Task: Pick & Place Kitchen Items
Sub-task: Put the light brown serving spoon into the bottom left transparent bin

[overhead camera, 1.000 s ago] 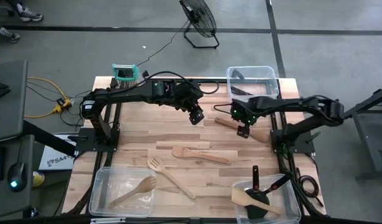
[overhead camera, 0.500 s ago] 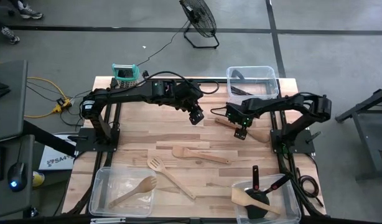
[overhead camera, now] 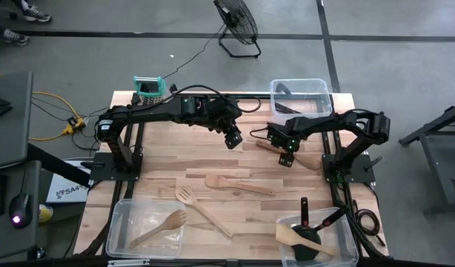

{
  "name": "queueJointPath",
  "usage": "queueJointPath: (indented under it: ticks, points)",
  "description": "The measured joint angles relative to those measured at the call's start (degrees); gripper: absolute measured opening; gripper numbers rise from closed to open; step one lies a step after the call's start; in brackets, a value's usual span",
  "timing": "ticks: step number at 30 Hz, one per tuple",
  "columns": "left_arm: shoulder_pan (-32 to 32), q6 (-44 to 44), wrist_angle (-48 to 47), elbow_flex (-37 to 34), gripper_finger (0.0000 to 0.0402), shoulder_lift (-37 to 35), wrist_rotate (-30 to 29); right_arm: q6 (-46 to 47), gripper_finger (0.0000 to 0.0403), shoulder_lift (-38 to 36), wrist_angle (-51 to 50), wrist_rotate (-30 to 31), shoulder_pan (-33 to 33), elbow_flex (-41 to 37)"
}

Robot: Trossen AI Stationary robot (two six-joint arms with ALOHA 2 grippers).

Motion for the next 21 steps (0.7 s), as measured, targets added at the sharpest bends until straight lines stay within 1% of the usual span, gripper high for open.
queueJointPath:
  ticks: [4, 7, 10, 17, 21]
  points:
    - [0.0, 0.0, -0.9, 0.0, 0.0214, -1.0, -0.1, 0.5, 0.0203, 0.0, 0.1, -0.2, 0.0, -0.1]
    - [0.0, 0.0, -2.4, 0.0, 0.0214, -2.8, -1.8, 1.0, 0.0175, 0.1, 0.1, -0.4, 0.0, -0.1]
    - [0.0, 0.0, -2.6, -0.3, 0.0214, -4.8, -2.0, 1.1, 0.0148, 0.1, 0.1, -0.1, 0.4, -0.1]
    - [0.0, -1.1, -1.7, -6.4, 0.0214, -9.3, -3.5, 1.0, 0.0065, 0.1, 0.2, 0.3, 1.8, -0.1]
    - [-0.3, -2.9, -0.7, -10.2, 0.0214, -10.9, -3.6, 1.0, 0.0063, 0.1, 0.5, 0.8, 2.7, -0.2]
